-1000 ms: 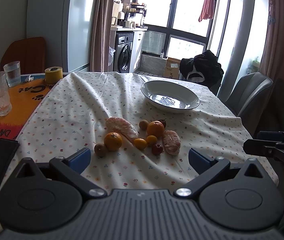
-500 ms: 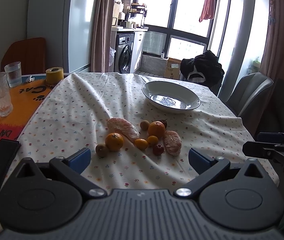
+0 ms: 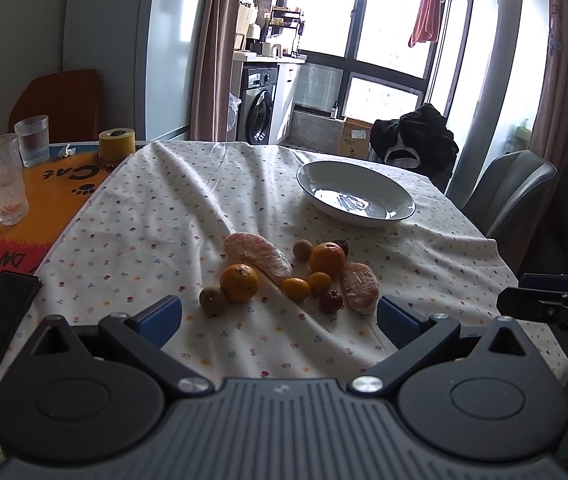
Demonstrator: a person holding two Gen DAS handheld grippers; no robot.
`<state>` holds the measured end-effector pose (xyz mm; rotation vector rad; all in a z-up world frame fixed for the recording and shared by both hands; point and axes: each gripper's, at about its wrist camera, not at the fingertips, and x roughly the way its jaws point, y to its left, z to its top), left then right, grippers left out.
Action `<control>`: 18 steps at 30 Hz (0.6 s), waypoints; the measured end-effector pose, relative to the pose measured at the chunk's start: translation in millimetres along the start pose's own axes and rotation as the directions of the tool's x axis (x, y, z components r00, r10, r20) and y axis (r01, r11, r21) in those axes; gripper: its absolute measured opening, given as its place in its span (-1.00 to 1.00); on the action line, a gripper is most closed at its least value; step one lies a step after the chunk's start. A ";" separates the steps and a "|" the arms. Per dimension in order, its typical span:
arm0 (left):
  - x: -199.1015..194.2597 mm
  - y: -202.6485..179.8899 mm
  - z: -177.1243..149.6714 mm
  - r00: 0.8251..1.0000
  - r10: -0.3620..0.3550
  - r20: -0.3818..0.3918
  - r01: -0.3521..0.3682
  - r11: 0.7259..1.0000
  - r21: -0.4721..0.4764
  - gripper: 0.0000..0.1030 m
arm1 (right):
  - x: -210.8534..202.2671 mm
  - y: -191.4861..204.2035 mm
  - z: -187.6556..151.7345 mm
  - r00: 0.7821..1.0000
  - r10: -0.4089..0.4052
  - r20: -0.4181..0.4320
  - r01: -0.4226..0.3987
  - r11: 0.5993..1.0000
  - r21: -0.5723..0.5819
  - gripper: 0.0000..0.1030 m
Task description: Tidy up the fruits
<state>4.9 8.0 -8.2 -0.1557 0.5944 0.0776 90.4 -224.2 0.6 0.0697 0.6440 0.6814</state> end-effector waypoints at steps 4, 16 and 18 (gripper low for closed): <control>7.9 4.1 -1.3 1.000 0.006 0.004 -0.006 1.000 -0.007 1.00 | 7.5 -0.7 -2.0 1.000 0.013 0.006 -0.013 1.000 -0.017 1.00; 41.0 20.7 -4.3 0.999 0.032 -0.014 -0.033 0.999 -0.035 0.75 | 46.0 -9.3 -2.9 0.998 0.057 -0.025 -0.057 0.998 -0.002 0.91; 46.8 25.4 -4.1 0.999 0.038 -0.022 -0.039 0.998 -0.039 0.65 | 54.5 -9.1 -3.6 0.997 0.066 -0.041 -0.066 0.998 0.002 0.80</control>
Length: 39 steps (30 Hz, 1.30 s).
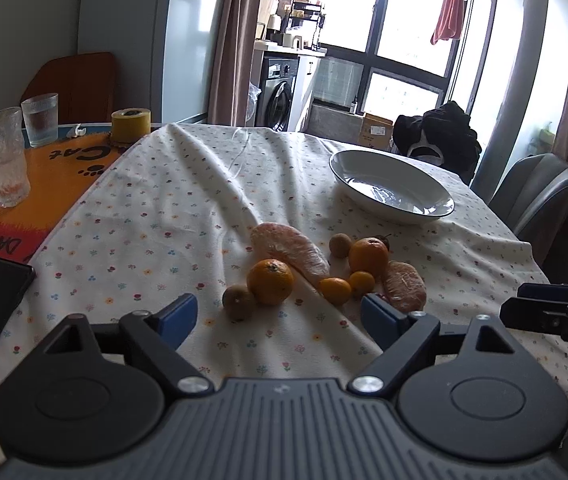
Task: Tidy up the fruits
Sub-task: 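Grasp the net-wrapped pink pomelo with the right tool while the left tool grasps a brown kiwi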
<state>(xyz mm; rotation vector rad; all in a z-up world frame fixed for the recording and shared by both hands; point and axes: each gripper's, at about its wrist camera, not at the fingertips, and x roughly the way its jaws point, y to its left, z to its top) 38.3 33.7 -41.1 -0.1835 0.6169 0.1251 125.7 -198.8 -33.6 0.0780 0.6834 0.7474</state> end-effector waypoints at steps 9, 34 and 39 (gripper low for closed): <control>22.7 12.6 -0.7 0.999 0.028 -0.026 -0.028 1.000 -0.009 0.16 | 24.5 -1.0 1.1 0.999 0.008 -0.039 -0.008 1.000 0.000 0.50; 70.0 25.8 -2.2 0.997 0.031 -0.077 -0.033 0.999 -0.022 -0.27 | 75.4 -32.5 5.6 0.992 0.007 -0.124 0.004 0.996 0.091 -0.48; 71.1 25.6 -3.1 0.997 0.024 -0.076 -0.026 0.999 -0.020 -0.54 | 71.4 -34.5 6.6 0.993 -0.031 -0.117 0.040 0.996 0.078 -0.48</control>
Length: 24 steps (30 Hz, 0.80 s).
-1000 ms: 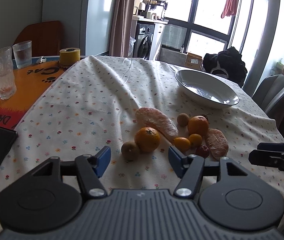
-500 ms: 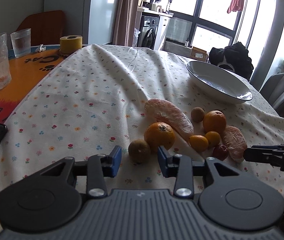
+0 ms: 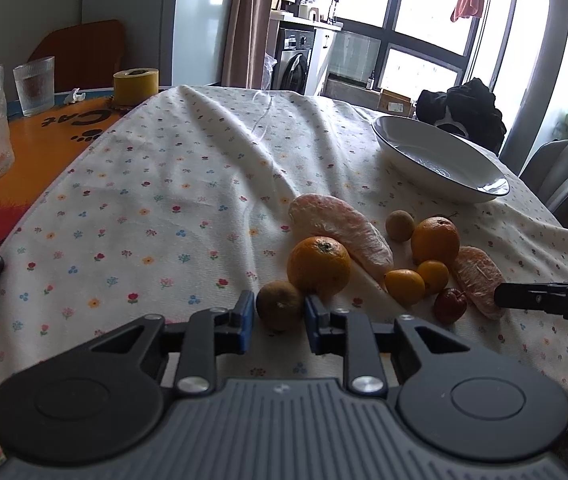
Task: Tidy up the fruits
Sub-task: 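Grasp the net-wrapped pink pomelo with the right tool while the left tool grasps a brown kiwi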
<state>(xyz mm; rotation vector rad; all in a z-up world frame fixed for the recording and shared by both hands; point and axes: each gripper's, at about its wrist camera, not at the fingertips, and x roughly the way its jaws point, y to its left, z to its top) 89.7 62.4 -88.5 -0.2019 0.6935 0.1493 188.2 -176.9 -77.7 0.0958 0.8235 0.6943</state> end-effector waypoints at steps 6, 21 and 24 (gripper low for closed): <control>-8.3 -1.4 0.9 1.000 -0.005 0.024 0.005 1.000 0.008 -0.54 | 3.4 6.0 3.5 1.000 -0.020 0.001 0.020 1.000 -0.018 -0.28; -18.3 9.8 -2.3 0.998 -0.006 0.059 0.008 0.999 -0.038 -0.54 | 27.9 43.3 5.5 0.988 -0.152 -0.002 0.150 0.978 -0.143 -0.14; -19.7 12.6 -3.3 0.998 -0.010 0.063 0.013 0.999 -0.043 -0.53 | 32.0 48.3 6.5 0.984 -0.176 0.000 0.174 0.971 -0.167 -0.13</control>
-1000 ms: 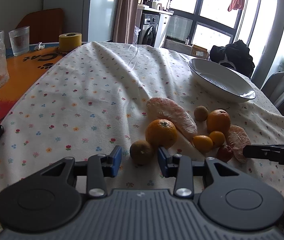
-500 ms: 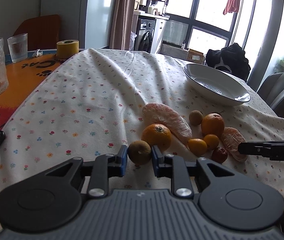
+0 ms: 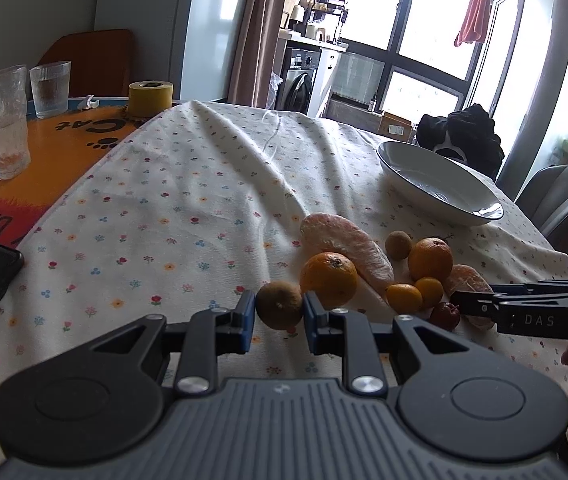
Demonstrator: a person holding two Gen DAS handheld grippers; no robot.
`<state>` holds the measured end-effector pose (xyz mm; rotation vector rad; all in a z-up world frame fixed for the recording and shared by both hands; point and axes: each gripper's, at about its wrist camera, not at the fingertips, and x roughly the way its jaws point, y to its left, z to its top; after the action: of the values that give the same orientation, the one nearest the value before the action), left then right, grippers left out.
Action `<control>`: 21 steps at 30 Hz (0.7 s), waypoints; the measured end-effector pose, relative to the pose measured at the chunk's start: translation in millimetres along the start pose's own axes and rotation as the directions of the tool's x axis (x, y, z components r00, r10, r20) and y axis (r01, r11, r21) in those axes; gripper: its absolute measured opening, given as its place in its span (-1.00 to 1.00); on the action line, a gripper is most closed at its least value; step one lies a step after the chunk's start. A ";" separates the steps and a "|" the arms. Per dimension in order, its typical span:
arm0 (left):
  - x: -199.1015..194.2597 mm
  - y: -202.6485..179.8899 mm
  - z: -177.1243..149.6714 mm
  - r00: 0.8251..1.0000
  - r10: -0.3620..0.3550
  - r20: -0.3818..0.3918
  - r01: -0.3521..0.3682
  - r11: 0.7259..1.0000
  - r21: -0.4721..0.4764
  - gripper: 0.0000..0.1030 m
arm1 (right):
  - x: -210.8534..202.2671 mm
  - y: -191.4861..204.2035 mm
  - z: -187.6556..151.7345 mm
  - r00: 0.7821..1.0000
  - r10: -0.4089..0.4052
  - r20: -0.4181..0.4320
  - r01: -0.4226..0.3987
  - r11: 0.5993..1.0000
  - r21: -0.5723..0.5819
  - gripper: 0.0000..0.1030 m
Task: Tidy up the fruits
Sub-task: 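Grasp the net-wrapped pink pomelo with the right tool while the left tool grasps a brown kiwi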
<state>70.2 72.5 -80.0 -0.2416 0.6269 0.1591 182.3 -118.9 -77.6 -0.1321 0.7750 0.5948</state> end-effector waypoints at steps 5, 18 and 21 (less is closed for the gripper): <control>-3.3 2.7 -1.0 1.000 -0.009 0.011 0.009 1.000 -0.013 -0.54 | 3.9 10.1 -0.2 0.999 -0.052 0.001 0.052 0.996 -0.070 -0.16; -4.4 -11.0 6.9 0.999 -0.020 0.027 0.020 1.000 0.002 -0.53 | -8.7 -8.2 -3.8 0.999 -0.022 0.049 0.026 0.997 -0.071 -0.48; -3.8 -17.7 10.2 0.999 -0.028 0.031 0.027 1.000 0.010 -0.53 | -11.6 -14.6 -2.6 0.998 -0.012 0.055 0.014 0.999 -0.053 -0.51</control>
<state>76.7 58.0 -66.6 -0.2383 0.5932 0.1332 182.2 -137.2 -72.8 -0.1687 0.7047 0.6045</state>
